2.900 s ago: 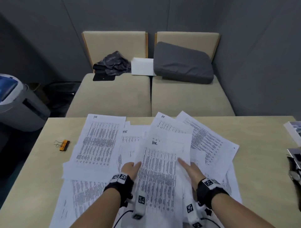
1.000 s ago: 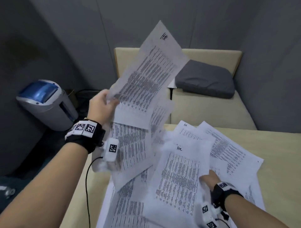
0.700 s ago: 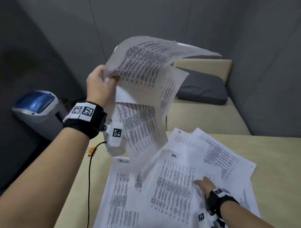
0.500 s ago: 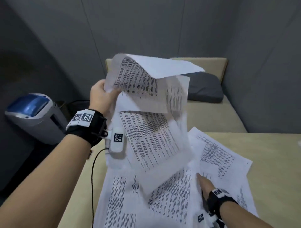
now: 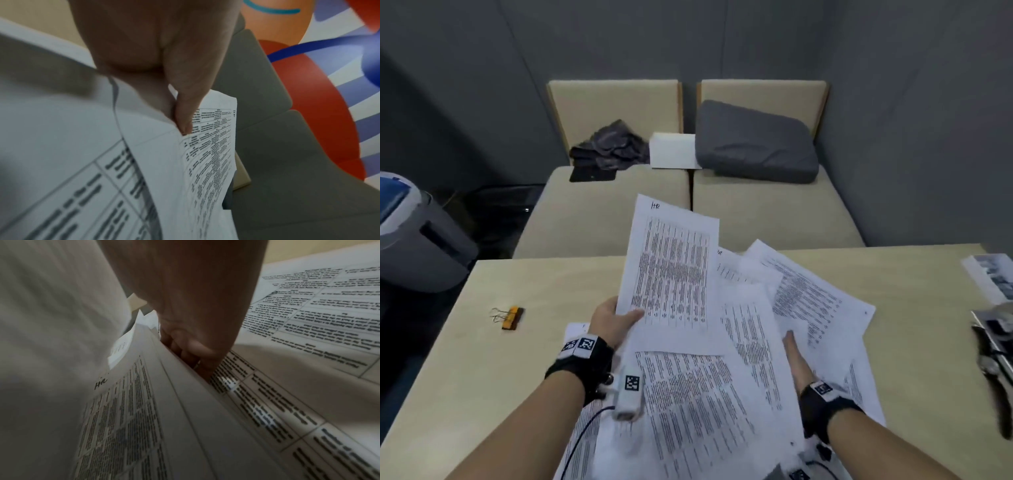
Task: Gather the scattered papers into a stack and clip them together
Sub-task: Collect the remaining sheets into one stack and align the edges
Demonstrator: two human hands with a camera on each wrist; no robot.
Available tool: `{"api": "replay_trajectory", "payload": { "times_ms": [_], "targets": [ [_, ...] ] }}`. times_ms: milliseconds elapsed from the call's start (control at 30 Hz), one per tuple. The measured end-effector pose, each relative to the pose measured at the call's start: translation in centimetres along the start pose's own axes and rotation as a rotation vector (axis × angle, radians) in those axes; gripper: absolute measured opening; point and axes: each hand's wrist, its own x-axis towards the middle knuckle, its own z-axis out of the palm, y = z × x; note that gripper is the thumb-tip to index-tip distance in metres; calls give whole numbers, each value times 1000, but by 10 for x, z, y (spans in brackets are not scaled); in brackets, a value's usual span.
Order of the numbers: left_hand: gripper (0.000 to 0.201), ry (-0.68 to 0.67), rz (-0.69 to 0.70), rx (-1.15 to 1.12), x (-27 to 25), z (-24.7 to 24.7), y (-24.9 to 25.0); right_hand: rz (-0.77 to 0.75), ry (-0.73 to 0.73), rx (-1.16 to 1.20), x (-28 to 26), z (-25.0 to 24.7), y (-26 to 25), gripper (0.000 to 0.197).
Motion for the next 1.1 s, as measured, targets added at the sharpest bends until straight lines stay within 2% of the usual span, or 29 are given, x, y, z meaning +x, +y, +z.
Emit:
{"api": "replay_trajectory", "payload": {
  "times_ms": [33,100,133,200,233,333,433,567,667,767,800,833,867,933,967,1033,1100],
  "targets": [
    [27,-4,-13,27,3,4,-6,78,-55,57,-4,2,-3,109],
    [27,-23,-20,88,7,9,-15,84,-135,-9,-4,5,-3,98],
    [31,-43,-27,104,8,10,-19,90,-116,-58,6,4,3,92],
    [48,-94,-66,155,10,12,-26,44,-143,-222,11,7,6,59],
    [57,-109,-94,214,8,11,-30,8,-120,-318,14,8,7,51],
    [72,-54,-204,333,1,8,-47,-68,-81,-474,33,5,22,45],
    [72,25,-282,262,-10,7,-62,-85,-61,-491,28,11,18,29],
    [80,-1,-308,159,-14,11,-77,-4,16,-430,24,16,13,56],
    [102,-169,-247,177,-19,18,-77,21,14,-331,29,18,17,77],
    [123,-226,-192,269,-27,34,-79,-2,7,-396,39,16,29,121],
    [118,-194,-196,255,-29,36,-76,-11,1,-437,49,12,40,131],
    [102,-132,-216,238,-32,39,-71,-23,12,-468,54,10,46,134],
    [84,-60,-233,244,-32,40,-68,-24,13,-510,56,10,46,128],
    [59,19,-215,278,-30,40,-66,-18,32,-567,43,15,34,97],
    [57,13,-195,284,-29,39,-64,-14,42,-576,40,16,31,81],
    [65,-28,-159,252,-21,37,-65,-24,49,-569,36,18,26,57],
    [77,-75,-157,201,-16,33,-59,-50,63,-552,35,20,24,45]
  ]
}}
